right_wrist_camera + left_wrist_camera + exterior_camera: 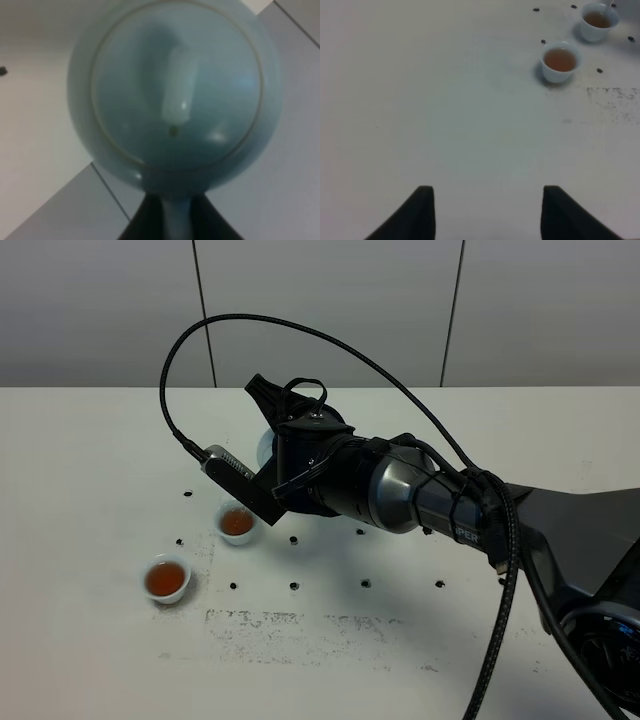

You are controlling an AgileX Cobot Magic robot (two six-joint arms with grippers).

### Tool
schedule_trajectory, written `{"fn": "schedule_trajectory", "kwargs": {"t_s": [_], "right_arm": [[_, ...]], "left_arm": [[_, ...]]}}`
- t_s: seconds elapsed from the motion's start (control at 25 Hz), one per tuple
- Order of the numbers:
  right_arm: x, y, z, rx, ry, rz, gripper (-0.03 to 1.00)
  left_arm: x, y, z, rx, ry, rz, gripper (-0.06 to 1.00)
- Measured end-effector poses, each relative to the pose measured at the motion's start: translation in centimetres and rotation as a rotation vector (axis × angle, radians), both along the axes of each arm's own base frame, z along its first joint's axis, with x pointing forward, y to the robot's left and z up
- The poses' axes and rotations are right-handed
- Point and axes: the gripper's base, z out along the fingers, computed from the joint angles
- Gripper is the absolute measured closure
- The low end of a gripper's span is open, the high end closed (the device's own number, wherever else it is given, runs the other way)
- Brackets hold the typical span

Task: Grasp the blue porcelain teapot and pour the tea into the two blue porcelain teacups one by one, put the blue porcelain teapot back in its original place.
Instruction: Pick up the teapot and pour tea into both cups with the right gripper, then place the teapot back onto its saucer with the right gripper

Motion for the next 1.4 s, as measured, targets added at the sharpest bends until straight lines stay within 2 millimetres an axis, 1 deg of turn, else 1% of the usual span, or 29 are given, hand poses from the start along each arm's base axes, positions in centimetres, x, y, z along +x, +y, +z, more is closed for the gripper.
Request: {"fn": "schedule_trajectory", "kwargs": {"t_s": [0.24,0.44,0.6,0.76,0.92,1.04,1.08,1.16,1.24,1.32,1.4], "right_arm": [[-0.2,0.0,-0.2,0.049,0.032,-0.03,0.92],[-0.4,-0.3,-0.2,0.134,0.101,-0.083,0.92],[-0.2,-1.2,-0.6,0.262,0.214,-0.186,0.92],[0.1,-2.2,-0.5,0.412,0.32,-0.288,0.92],[-0.2,-2.3,-0.1,0.528,0.4,-0.35,0.92],[-0.8,-2.1,1.0,0.611,0.446,-0.375,0.92],[-1.0,-2.0,1.6,0.643,0.458,-0.381,0.92],[-1.5,-2.0,3.1,0.706,0.481,-0.393,0.92],[-2.2,-2.3,5.0,0.762,0.502,-0.411,0.92],[-3.1,-2.8,6.6,0.81,0.533,-0.471,0.92],[-3.8,-3.4,7.7,0.887,0.574,-0.579,0.92]], "left_arm": [[0.0,0.0,0.0,0.0,0.0,0.0,0.49],[0.0,0.0,0.0,0.0,0.0,0.0,0.49],[0.0,0.0,0.0,0.0,0.0,0.0,0.49],[0.0,0.0,0.0,0.0,0.0,0.0,0.49],[0.0,0.0,0.0,0.0,0.0,0.0,0.49],[0.0,0.0,0.0,0.0,0.0,0.0,0.49],[0.0,0.0,0.0,0.0,0.0,0.0,0.49],[0.0,0.0,0.0,0.0,0.0,0.0,0.49],[0.0,0.0,0.0,0.0,0.0,0.0,0.49],[0.0,0.0,0.0,0.0,0.0,0.0,0.49],[0.0,0.0,0.0,0.0,0.0,0.0,0.49]]}}
